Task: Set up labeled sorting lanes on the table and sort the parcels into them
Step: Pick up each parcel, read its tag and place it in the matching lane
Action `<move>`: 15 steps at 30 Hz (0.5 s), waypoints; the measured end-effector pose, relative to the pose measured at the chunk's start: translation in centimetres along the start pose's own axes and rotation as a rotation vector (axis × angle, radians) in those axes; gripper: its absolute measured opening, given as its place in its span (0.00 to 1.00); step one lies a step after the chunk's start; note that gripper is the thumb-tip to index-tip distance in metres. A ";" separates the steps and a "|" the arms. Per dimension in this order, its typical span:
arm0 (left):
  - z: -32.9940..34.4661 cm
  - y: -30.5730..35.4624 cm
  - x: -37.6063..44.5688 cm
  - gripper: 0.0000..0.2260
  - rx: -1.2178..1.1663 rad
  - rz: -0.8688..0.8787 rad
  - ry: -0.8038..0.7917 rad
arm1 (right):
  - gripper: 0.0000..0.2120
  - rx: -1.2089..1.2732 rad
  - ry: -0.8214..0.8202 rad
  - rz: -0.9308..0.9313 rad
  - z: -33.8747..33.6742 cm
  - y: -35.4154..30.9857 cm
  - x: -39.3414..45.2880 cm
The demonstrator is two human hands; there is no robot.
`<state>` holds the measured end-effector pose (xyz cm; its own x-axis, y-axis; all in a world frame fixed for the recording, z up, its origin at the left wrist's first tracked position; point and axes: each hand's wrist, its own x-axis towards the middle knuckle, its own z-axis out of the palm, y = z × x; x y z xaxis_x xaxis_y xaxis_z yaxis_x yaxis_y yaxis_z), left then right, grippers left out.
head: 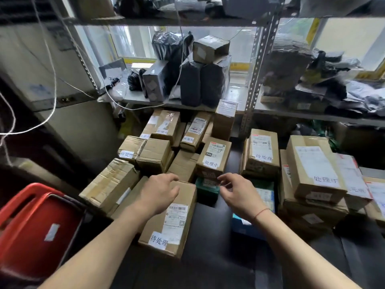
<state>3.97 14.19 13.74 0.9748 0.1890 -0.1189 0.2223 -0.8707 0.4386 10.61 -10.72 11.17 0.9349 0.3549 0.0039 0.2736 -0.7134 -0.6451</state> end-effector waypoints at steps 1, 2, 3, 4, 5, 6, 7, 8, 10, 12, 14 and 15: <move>-0.4 -0.8 0.0 0.17 -0.006 -0.015 0.006 | 0.15 0.015 -0.017 -0.003 0.6 -0.6 0.3; -0.7 -1.7 0.1 0.17 -0.016 -0.025 0.009 | 0.14 0.027 -0.031 -0.005 1.2 -1.2 0.8; -1.0 -2.6 0.2 0.17 -0.024 -0.033 0.007 | 0.14 0.034 -0.042 -0.005 1.8 -1.7 1.2; -1.4 -3.5 0.5 0.17 -0.033 -0.041 0.005 | 0.14 0.036 -0.048 -0.008 2.4 -2.3 1.7; -1.6 -4.5 0.9 0.17 -0.045 -0.052 -0.003 | 0.14 0.033 -0.056 -0.006 3.1 -2.9 2.2; -1.8 -5.7 1.3 0.18 -0.056 -0.060 -0.011 | 0.14 0.030 -0.063 0.001 3.8 -3.4 2.5; -1.9 -6.9 1.7 0.18 -0.066 -0.067 -0.021 | 0.14 0.028 -0.069 0.014 4.6 -3.9 2.8; -1.9 -8.2 2.3 0.19 -0.077 -0.069 -0.032 | 0.14 0.024 -0.074 0.028 5.5 -4.3 3.1; -1.7 -10.7 3.1 0.19 -0.096 -0.079 -0.068 | 0.15 0.013 -0.093 0.078 7.4 -5.1 3.6; -1.1 -13.1 3.9 0.20 -0.100 -0.074 -0.124 | 0.15 0.003 -0.123 0.148 9.5 -5.8 4.1; -0.2 -14.9 4.4 0.21 -0.124 -0.063 -0.196 | 0.17 -0.021 -0.151 0.224 11.6 -6.5 4.0; 0.2 -15.6 4.7 0.21 -0.144 -0.052 -0.235 | 0.17 -0.027 -0.159 0.259 12.4 -6.8 3.9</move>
<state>5.05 28.56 6.12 0.9343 0.1061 -0.3404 0.2885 -0.7862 0.5465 9.58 3.02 6.06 0.9279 0.2472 -0.2790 0.0383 -0.8077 -0.5884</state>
